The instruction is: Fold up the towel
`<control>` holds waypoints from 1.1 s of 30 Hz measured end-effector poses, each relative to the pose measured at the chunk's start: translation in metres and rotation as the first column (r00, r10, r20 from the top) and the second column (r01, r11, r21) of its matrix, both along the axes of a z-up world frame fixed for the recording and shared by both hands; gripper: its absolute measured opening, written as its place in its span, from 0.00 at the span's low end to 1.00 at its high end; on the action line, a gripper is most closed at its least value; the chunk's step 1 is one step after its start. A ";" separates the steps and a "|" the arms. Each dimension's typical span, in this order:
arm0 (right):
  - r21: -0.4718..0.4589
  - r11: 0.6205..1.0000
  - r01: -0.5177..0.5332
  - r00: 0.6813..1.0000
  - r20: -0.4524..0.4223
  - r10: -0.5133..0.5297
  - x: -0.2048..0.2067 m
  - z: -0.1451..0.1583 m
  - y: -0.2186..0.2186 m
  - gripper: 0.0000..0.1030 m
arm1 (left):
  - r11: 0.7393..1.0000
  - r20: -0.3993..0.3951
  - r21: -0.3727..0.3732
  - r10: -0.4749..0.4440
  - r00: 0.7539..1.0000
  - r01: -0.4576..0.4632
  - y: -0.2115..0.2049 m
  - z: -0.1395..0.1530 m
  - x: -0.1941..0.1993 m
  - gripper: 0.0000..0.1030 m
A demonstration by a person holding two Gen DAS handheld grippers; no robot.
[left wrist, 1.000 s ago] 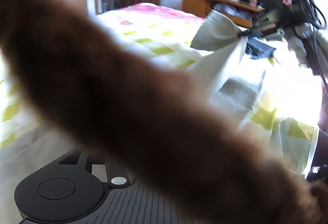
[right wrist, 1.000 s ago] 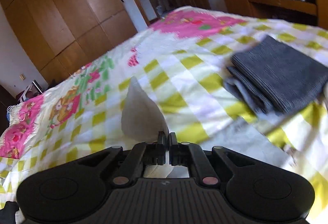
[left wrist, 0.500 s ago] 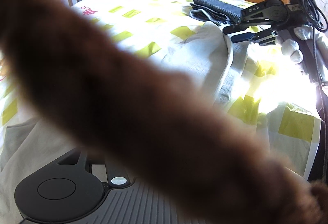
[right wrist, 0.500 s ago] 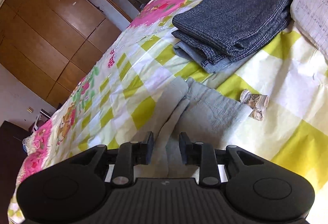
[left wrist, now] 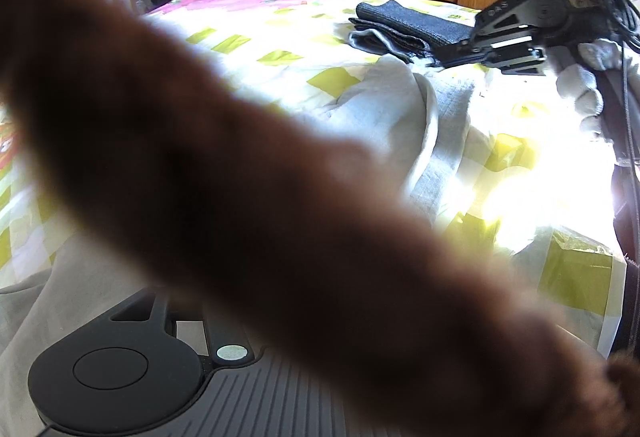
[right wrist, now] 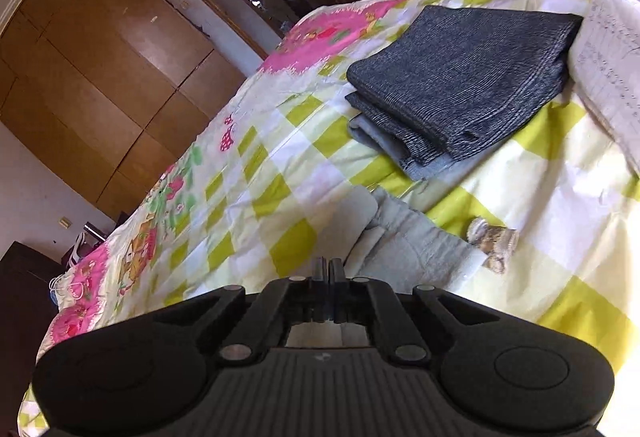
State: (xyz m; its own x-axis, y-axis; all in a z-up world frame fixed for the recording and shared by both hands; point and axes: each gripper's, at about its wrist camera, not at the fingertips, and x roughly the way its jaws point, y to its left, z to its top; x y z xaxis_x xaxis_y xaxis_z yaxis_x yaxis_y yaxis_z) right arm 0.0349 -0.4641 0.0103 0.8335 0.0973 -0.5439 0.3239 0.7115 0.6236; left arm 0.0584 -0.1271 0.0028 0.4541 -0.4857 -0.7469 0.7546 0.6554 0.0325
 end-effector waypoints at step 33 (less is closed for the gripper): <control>0.214 0.969 0.120 0.992 0.021 -0.128 -0.006 -0.013 -0.024 0.18 | 0.998 -0.007 -0.059 0.014 1.000 -0.015 -0.007 -0.003 0.008 0.57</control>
